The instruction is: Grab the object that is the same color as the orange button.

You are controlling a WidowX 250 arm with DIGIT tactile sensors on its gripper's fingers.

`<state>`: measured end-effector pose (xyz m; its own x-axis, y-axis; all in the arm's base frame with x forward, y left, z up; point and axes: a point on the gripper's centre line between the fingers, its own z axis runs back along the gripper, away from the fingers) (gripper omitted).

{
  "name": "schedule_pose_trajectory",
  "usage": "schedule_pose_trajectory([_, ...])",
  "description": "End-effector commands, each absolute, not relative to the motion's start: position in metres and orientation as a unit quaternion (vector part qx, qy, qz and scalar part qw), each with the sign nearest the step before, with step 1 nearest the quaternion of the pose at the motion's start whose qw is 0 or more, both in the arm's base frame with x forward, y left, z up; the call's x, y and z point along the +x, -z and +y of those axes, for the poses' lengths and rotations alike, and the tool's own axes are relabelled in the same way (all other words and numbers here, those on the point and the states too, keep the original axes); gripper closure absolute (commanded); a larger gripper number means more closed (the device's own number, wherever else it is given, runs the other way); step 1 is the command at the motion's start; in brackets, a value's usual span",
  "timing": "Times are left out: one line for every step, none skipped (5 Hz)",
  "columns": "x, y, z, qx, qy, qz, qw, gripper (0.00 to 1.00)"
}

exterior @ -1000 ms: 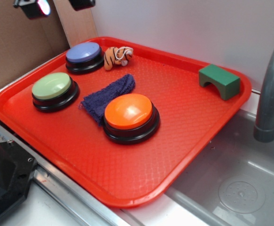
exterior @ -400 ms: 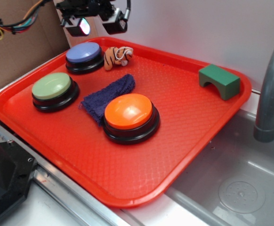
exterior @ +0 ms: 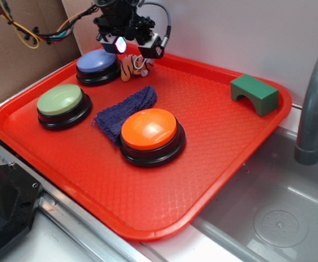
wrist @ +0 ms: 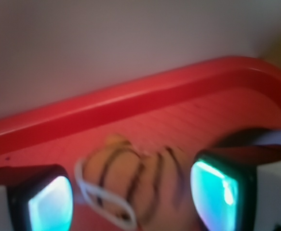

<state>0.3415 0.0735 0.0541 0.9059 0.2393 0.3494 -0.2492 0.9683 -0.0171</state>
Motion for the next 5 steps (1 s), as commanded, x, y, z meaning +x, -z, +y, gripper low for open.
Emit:
schedule_pose_trajectory([0.348,-0.044,0.075,0.057,-0.105,-0.171,0.978,0.0])
schedule_pose_trajectory([0.336,-0.04,0.068,0.042,-0.093,-0.156,0.983,0.0])
schedule_pose_trajectory([0.327,-0.04,0.064,0.041,-0.099,-0.155,0.982,0.65])
schedule_pose_trajectory([0.325,-0.05,0.065,0.019,-0.115,-0.155,0.981,1.0])
schedule_pose_trajectory([0.321,-0.06,0.063,0.019,-0.142,-0.155,0.978,1.0])
